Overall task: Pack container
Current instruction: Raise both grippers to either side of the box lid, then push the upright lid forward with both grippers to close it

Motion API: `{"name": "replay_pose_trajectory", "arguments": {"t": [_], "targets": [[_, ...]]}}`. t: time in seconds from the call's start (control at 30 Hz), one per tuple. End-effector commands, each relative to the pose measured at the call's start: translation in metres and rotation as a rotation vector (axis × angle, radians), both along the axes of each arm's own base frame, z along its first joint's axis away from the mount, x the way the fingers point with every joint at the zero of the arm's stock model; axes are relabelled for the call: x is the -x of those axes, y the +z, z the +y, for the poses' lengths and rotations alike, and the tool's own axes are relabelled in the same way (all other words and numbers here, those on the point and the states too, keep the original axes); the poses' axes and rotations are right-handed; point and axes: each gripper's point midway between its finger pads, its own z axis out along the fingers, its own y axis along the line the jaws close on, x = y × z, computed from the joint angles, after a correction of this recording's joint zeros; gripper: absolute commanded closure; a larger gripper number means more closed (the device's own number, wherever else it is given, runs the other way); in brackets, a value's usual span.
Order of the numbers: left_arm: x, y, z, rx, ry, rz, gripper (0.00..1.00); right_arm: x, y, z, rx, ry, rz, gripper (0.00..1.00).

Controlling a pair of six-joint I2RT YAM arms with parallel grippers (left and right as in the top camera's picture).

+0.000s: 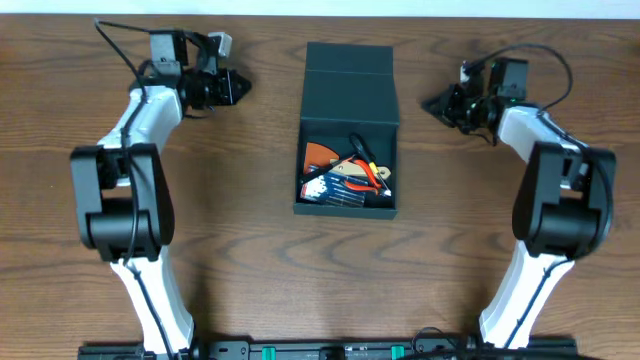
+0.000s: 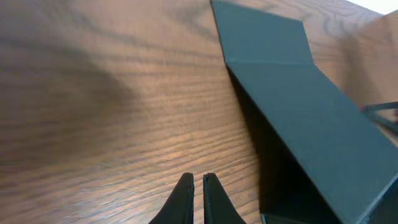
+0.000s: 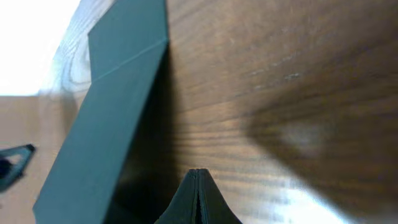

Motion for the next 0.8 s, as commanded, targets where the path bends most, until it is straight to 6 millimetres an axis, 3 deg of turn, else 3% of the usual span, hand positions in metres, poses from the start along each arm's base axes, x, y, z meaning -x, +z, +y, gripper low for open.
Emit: {"name": "replay_pose_trajectory", "arguments": {"t": [0.0,0.13,0.37,0.57,0.77], "targets": [[0.006,-0.027,-0.008,0.108,0.039,0.135,0.94,0.004,-0.018,0.017,-0.117,-0.010,0.081,0.99],[0.015,-0.060,-0.021,0.164,0.051,0.251,0.94,0.007,-0.042,0.025,-0.137,-0.009,0.124,0.99],[0.023,-0.072,-0.062,0.175,-0.039,0.253,0.94,0.005,-0.057,0.044,-0.132,0.030,0.101,0.99],[0.020,-0.064,-0.089,0.200,-0.057,0.230,0.94,-0.014,-0.038,0.072,-0.123,0.097,-0.057,0.99],[0.009,-0.035,-0.089,0.286,-0.070,0.175,0.94,-0.035,0.004,0.090,-0.277,0.083,-0.158,0.99]]}}
